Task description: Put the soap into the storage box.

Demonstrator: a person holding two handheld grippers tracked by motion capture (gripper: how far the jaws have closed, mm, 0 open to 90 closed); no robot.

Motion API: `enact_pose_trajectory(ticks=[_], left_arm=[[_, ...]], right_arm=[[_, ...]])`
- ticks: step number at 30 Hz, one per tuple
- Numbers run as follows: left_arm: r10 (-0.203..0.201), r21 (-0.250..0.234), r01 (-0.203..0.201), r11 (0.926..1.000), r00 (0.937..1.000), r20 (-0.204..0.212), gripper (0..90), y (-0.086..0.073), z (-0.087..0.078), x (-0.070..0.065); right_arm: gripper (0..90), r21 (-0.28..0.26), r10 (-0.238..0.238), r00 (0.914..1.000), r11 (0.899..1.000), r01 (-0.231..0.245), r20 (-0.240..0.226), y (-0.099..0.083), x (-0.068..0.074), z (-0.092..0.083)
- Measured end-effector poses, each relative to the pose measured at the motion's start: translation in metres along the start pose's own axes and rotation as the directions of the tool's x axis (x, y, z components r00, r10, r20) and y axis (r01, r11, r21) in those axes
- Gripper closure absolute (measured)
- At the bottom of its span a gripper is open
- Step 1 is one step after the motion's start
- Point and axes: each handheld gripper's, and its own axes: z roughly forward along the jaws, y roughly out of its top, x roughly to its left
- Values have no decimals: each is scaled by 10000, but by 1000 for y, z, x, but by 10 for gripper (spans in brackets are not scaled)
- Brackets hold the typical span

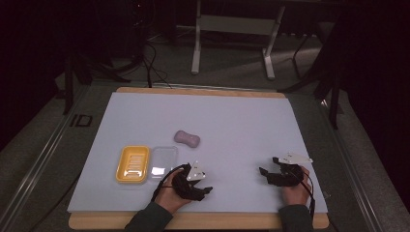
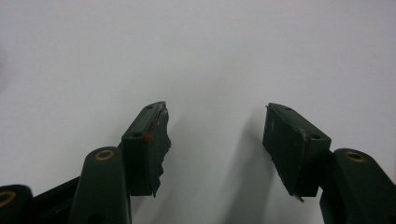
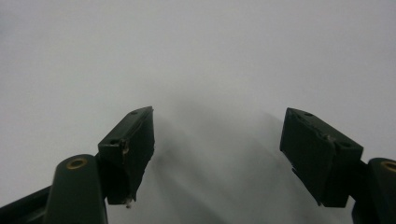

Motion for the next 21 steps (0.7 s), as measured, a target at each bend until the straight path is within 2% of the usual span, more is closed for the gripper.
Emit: enact_pose_trajectory(ticks=[2,7,10,13,21], left_arm=[[150,44,-149,9999,9995,-274,426,2,-4,-1],[292,-174,-299,9994,9988,-386,421,5,-13,-1],[185,-201,-194,9996,9988,-464,421,4,-15,1],[241,-222,-250,9994,9990,-386,424,5,-17,1],[700,231,-696,9973,9974,-180,460,7,-20,3]], right_arm=[[254,-20,-26,10000,10000,26,-1,0,0,0],[224,-128,-28,10000,9999,27,-69,-1,0,-1],[217,-111,-99,9999,9999,98,-61,-1,0,-1],[211,-199,-65,10000,9998,64,-53,-1,0,-2],[204,-200,-144,9999,9997,144,-40,-1,1,-2]])
